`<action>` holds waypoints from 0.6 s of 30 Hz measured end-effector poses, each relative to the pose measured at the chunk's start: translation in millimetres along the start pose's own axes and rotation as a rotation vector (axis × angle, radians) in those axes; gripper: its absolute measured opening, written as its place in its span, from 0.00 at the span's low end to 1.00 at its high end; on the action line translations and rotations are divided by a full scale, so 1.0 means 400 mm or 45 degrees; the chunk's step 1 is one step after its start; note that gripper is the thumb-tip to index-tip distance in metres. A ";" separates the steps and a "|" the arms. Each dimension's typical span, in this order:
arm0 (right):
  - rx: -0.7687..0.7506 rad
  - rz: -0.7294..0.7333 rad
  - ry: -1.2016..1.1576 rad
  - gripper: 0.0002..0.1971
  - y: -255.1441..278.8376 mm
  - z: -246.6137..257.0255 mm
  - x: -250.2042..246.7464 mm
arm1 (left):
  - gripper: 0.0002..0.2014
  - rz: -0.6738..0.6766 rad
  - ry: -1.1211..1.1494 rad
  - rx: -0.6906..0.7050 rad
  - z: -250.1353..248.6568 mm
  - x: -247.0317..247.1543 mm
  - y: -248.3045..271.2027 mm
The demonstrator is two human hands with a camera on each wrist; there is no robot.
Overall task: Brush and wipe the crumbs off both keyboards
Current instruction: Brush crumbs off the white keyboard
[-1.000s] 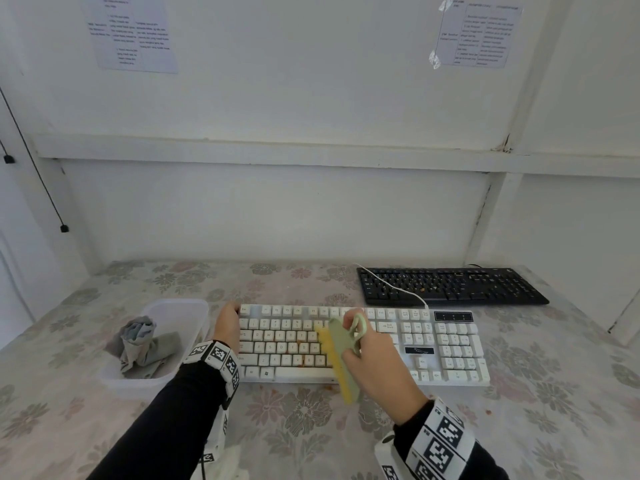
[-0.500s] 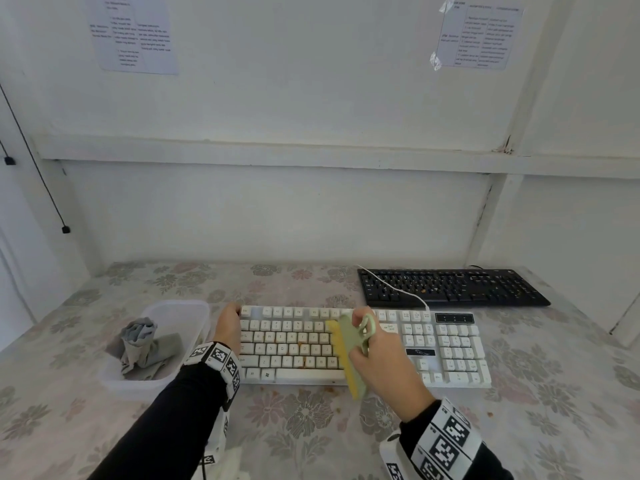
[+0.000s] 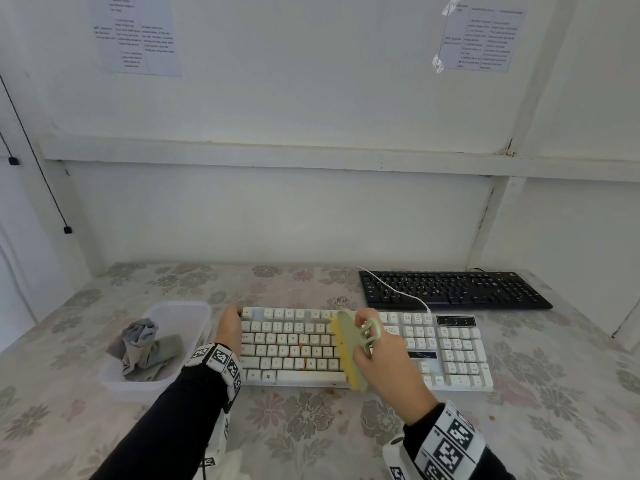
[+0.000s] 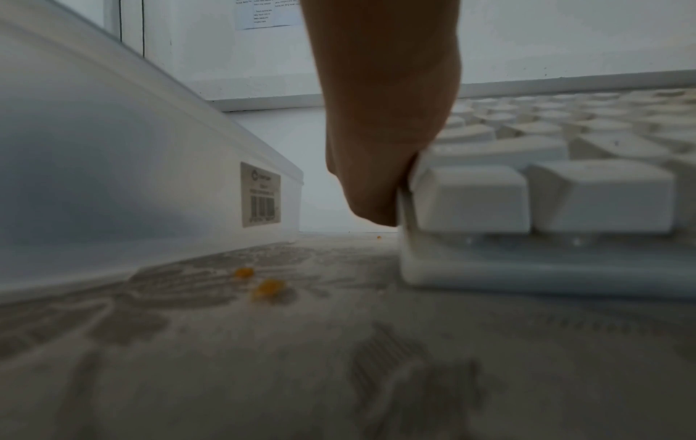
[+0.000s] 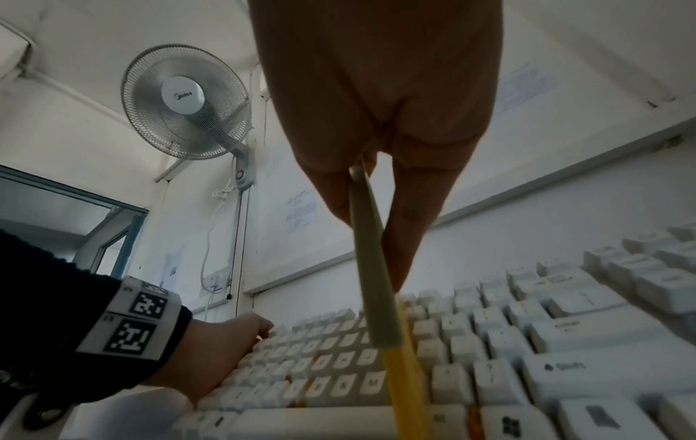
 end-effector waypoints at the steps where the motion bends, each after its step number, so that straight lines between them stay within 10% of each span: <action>1: 0.027 0.044 0.009 0.17 0.005 -0.008 0.004 | 0.19 -0.001 0.000 0.002 0.000 0.000 0.000; 9: -0.004 -0.314 -0.053 0.16 -0.004 0.001 -0.105 | 0.19 -0.005 0.003 -0.011 0.001 -0.002 0.004; 18: 0.101 -0.079 -0.012 0.17 0.028 -0.030 -0.047 | 0.18 -0.011 -0.009 -0.015 -0.002 0.000 0.009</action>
Point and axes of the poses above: each hand's wrist, its own y-axis away from the middle knuckle, its own x-axis out of the palm, z = x × y, the point moved 10 cm from there along -y, towards the middle knuckle, and after that the axes turned 9 degrees about -x, right-handed, at the moved point
